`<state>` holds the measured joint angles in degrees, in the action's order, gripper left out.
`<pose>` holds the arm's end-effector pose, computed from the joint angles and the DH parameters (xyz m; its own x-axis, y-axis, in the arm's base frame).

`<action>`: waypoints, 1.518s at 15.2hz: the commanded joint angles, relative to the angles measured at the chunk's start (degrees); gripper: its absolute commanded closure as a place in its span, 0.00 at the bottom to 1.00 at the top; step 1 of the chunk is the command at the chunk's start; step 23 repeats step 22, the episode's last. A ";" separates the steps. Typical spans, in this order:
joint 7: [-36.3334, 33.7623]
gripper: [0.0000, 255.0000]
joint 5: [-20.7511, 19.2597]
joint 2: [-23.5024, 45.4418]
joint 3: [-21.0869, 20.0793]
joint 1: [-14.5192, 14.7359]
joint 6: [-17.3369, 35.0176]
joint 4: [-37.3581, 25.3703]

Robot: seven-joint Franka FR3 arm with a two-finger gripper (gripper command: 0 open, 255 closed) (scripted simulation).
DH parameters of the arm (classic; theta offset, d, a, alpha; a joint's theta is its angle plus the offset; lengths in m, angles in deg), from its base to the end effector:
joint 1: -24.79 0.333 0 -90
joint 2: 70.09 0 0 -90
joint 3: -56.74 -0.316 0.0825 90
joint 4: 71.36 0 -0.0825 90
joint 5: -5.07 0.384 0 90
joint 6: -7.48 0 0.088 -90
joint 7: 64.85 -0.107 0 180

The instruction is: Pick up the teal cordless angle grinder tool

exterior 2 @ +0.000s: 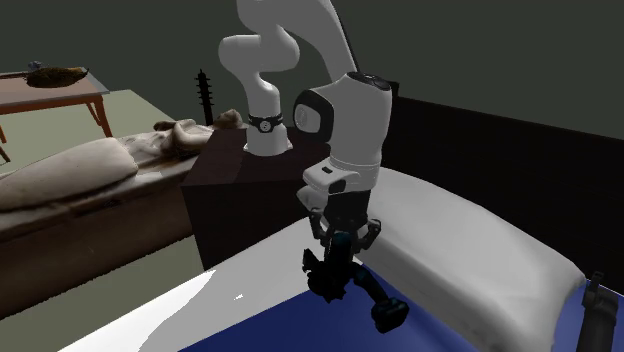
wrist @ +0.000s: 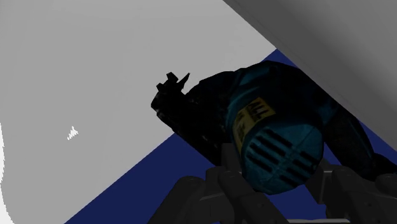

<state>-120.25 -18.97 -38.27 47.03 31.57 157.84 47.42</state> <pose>0.5575 0.1758 0.1609 0.9394 -0.3288 0.0970 -0.3361 -0.9391 0.0712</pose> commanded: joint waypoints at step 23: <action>4.45 1.00 5.06 -9.72 -3.60 -2.53 -8.15 1.31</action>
